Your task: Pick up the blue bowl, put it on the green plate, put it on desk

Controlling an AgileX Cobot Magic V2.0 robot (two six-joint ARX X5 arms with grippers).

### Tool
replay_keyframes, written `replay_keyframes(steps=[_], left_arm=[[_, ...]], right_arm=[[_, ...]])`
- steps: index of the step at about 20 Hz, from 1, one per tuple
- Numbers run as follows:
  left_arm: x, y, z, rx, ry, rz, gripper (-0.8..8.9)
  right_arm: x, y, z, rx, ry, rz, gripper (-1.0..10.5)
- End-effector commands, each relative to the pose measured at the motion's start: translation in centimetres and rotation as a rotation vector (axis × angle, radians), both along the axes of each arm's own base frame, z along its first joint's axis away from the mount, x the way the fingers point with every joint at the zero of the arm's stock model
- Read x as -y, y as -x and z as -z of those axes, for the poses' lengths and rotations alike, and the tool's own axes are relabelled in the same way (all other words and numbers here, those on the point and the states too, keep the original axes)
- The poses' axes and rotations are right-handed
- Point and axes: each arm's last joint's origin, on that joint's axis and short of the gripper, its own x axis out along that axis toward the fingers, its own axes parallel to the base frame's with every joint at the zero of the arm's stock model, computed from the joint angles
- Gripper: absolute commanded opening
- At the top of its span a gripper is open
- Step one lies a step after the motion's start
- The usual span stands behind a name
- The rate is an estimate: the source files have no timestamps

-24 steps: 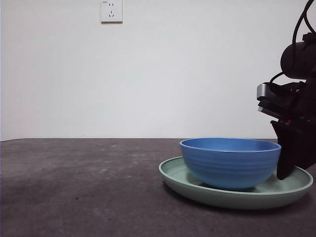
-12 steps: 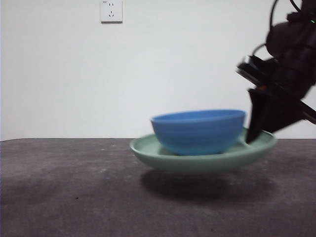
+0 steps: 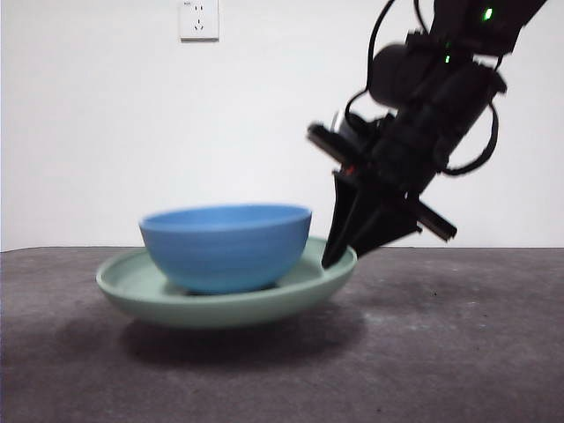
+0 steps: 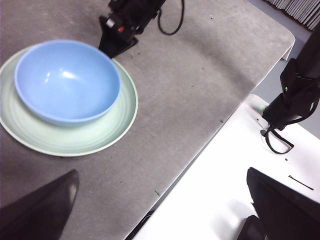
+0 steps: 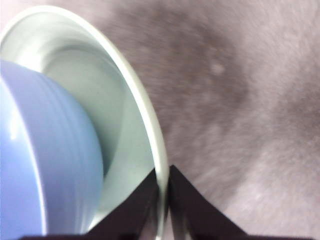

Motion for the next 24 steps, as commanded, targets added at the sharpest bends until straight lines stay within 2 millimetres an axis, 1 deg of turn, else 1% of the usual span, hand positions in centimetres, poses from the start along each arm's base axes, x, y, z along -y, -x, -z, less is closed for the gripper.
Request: replay_keyframes(steps=[1, 5, 8, 11, 12, 14, 15, 16, 18, 19, 22, 23, 24], left_arm=[[0.0, 0.1, -0.3, 0.016, 0.009, 0.02, 5.63], [0.0, 0.1, -0.3, 0.016, 0.009, 0.02, 5.63], [0.0, 0.1, -0.3, 0.016, 0.009, 0.02, 5.63], [0.0, 0.1, -0.3, 0.017, 0.01, 0.02, 5.63], [0.0, 0.1, -0.3, 0.017, 0.01, 0.02, 5.63], [0.0, 0.1, -0.3, 0.017, 0.01, 0.02, 5.63], [0.0, 0.1, -0.3, 0.017, 0.01, 0.02, 5.63], [0.0, 0.1, -0.3, 0.017, 0.01, 0.02, 5.63], [0.0, 0.1, -0.3, 0.017, 0.01, 0.02, 5.63], [0.0, 0.1, -0.3, 0.017, 0.01, 0.02, 5.63], [0.0, 0.1, -0.3, 0.017, 0.01, 0.02, 5.63], [0.0, 0.1, -0.3, 0.017, 0.011, 0.02, 5.63], [0.0, 0.1, -0.3, 0.017, 0.011, 0.02, 5.63]], right_arm=[[-0.4, -0.9, 0.6, -0.001, -0.001, 0.029, 0.1], [0.0, -1.6, 1.9, -0.027, 0.012, 0.059, 0.1], [0.0, -1.7, 3.0, -0.068, 0.018, 0.055, 0.1], [-0.2, -1.7, 3.3, -0.077, 0.008, 0.046, 0.3], [-0.2, -1.7, 3.3, -0.075, 0.012, 0.047, 1.0], [-0.1, -1.8, 3.3, -0.074, 0.012, 0.047, 3.0], [-0.1, -1.8, 3.2, -0.067, 0.01, 0.045, 3.3], [-0.1, -1.9, 3.1, -0.056, 0.014, 0.045, 3.3], [0.4, -2.2, 2.1, -0.013, 0.058, 0.078, 3.3], [0.7, -2.3, 1.1, 0.017, 0.074, 0.084, 3.3], [1.9, -2.1, -3.1, 0.105, 0.082, 0.072, 3.4], [2.5, -1.7, -4.8, 0.141, 0.077, 0.068, 3.5], [3.0, -1.0, -6.5, 0.181, 0.071, 0.065, 3.8]])
